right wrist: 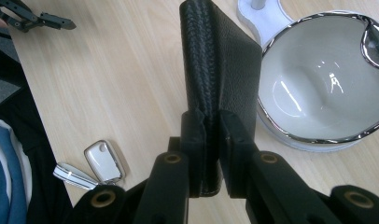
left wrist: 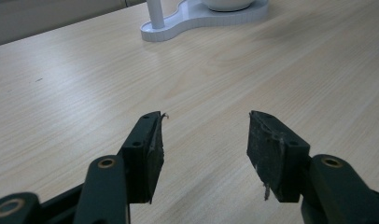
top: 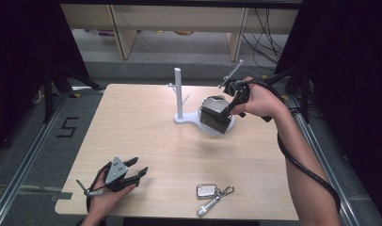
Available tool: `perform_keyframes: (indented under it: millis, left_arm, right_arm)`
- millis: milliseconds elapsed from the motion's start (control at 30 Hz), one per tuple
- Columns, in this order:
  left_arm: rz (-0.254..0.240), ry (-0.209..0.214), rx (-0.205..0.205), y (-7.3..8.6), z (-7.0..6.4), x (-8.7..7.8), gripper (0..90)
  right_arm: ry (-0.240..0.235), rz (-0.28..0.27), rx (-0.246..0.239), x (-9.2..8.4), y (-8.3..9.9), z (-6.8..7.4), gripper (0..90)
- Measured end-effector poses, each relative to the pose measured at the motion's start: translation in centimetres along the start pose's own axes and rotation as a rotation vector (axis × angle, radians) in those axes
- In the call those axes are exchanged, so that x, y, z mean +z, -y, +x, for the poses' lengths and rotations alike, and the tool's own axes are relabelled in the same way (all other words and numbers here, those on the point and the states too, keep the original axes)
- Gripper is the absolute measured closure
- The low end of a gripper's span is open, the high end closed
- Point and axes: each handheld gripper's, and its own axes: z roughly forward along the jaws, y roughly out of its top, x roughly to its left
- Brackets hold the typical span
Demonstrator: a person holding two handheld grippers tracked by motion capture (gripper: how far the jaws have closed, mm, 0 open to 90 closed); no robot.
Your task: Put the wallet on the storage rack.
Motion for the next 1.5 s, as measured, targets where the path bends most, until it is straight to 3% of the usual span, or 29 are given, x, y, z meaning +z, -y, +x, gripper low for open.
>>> perform_keyframes:
  millis: [1500]
  left_arm:
    - [0.004, -0.005, 0.007, 0.0, 0.1, -0.1, 44.8]
  right_arm:
    - [0.034, -0.055, 0.038, -0.7, -0.5, -2.3, 81.9]
